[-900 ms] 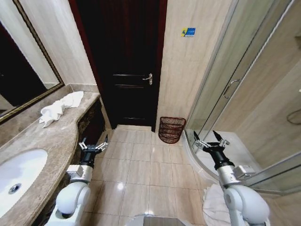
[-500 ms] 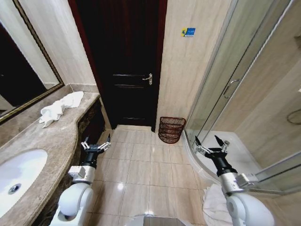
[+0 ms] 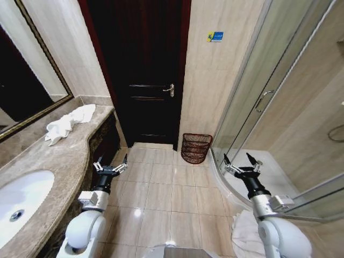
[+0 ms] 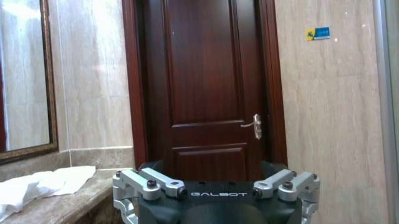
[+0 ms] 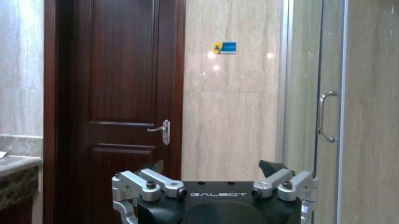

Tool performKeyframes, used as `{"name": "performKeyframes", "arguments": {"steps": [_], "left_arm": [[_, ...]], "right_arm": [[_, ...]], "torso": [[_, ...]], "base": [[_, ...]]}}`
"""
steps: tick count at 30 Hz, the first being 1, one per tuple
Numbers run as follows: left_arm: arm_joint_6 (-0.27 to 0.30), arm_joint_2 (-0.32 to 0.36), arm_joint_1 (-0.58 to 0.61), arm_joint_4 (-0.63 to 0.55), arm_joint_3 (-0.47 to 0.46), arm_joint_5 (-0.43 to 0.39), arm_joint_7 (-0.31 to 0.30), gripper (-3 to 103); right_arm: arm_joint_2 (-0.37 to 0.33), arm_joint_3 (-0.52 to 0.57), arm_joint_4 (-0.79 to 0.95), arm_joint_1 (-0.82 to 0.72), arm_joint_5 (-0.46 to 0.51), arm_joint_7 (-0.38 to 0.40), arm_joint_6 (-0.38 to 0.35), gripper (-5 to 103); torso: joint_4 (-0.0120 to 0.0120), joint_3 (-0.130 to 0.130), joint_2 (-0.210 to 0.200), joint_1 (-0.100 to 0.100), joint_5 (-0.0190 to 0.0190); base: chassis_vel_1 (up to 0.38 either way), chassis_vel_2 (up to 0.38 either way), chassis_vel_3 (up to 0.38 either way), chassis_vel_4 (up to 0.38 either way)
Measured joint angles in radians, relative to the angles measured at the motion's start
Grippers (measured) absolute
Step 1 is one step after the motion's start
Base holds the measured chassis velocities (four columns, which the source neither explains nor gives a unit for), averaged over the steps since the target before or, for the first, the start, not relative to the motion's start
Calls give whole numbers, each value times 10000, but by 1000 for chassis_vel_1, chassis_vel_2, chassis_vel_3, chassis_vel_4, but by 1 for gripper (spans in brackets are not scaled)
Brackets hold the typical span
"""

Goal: Discard the used towel into the hamper.

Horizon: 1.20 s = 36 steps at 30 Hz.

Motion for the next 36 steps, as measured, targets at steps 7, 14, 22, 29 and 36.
{"name": "performKeyframes", "arguments": {"steps": [7,14,22,29,36], "left_arm": [[-70,38,-80,114,-3,-20,44,100],[-154,-3,-128,248,27,-18,176,100],[-298,-103,-99,332,79,-7,226,100],[-348,-184,-8,339,59,-100,278,100],[-381,-230,1,393,47,-160,282,100]], "right_arm": [[50,-54,5,75,-113,-19,-3,100],[39,-46,3,89,-116,-31,3,100],[161,-82,-196,78,-260,-129,261,100],[201,-24,-299,105,-263,-148,370,100],[191,5,-392,179,-252,-148,398,100]], "torso": [[0,0,0,0,0],[0,0,0,0,0],[0,0,0,0,1],[0,0,0,-1,1],[0,0,0,0,1]], "base": [[0,0,0,0],[0,0,0,0],[0,0,0,0],[-5,4,4,-7],[-32,51,43,-52]]}}
